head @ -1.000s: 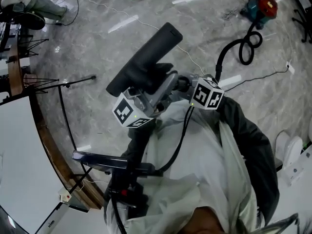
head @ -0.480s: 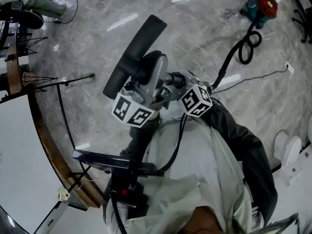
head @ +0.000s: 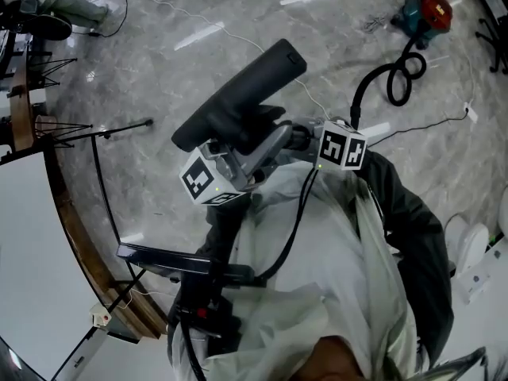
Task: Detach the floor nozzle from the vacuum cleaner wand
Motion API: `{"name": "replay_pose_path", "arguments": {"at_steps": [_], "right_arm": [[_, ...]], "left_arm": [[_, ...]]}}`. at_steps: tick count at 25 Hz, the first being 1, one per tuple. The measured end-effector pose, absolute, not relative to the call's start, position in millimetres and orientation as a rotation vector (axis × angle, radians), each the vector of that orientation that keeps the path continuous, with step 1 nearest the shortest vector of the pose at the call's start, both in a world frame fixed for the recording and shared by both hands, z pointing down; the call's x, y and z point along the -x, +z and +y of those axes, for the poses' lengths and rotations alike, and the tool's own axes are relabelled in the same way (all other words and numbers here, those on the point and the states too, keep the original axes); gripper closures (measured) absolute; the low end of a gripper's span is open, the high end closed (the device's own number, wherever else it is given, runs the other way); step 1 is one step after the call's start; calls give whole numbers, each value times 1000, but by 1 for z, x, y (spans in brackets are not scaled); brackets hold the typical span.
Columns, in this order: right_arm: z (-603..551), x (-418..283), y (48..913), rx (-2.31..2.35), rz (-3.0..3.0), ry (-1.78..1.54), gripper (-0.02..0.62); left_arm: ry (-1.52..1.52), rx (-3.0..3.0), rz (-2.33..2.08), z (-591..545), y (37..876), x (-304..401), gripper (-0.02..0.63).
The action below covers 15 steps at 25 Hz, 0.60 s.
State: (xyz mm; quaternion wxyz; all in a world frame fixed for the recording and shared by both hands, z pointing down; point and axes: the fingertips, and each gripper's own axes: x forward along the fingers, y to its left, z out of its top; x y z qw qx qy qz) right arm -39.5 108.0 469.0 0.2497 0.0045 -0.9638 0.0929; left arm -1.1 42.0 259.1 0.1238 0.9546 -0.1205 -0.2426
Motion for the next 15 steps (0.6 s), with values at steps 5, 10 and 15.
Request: {"name": "replay_pose_path", "arguments": {"at_steps": [5,10,15], "right_arm": [[112,36,472,48,-2611,342,543],[71,41,482,-545,-2528,203,545],[68,45,482,-710,-2459,164,543]], "left_arm": [[-736,-2685,-429,29,267,3,531],[-622,-2584,-739,3,281,18,531],[-575,-2523,-871,-1,283,32,531]]}}
